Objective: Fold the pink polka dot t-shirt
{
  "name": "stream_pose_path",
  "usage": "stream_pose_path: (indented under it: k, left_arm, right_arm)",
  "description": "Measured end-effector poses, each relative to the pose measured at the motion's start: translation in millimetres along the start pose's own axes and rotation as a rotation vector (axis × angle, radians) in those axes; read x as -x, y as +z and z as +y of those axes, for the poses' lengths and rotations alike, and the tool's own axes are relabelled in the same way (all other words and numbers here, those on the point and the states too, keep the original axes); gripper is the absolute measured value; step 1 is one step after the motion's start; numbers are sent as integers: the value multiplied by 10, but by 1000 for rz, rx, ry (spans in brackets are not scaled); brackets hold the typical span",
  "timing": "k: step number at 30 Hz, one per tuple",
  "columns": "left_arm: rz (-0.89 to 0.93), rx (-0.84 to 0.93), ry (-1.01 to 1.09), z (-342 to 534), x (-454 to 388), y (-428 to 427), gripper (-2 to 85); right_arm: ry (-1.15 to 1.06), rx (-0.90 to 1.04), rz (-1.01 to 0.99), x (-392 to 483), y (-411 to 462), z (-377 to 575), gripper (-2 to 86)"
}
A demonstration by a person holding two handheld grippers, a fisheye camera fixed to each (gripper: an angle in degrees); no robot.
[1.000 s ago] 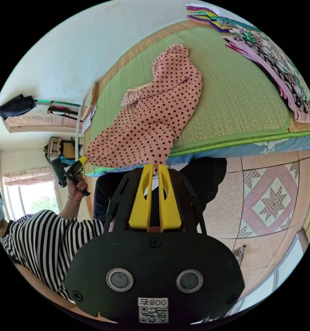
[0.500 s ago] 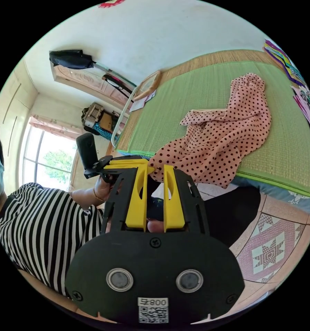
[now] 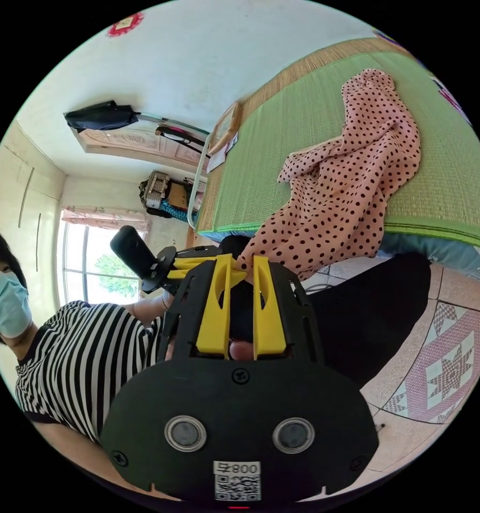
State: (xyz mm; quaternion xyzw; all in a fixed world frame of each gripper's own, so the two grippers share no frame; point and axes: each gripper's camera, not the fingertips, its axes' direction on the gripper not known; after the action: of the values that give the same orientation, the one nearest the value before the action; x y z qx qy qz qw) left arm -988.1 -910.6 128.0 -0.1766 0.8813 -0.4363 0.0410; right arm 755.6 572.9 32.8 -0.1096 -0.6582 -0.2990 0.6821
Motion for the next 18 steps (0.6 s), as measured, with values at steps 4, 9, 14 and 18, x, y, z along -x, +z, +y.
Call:
stream_pose_path:
  k: [4, 9, 14, 18]
  left_arm:
    - [61, -19, -12, -42, -74, 6, 12]
    - [149, -131, -219, -9, 373, -207, 39]
    - [45, -74, -468, -94, 1160, -110, 82]
    - [67, 29, -604, -308, 1605, 172, 95]
  right_arm:
    - [17, 19, -15, 9, 69, 57, 21]
    - [16, -5, -1, 134, 32, 240, 11]
    - [15, -59, -5, 272, -112, 429, 9]
    - [11, -71, 16, 432, -144, 547, 8]
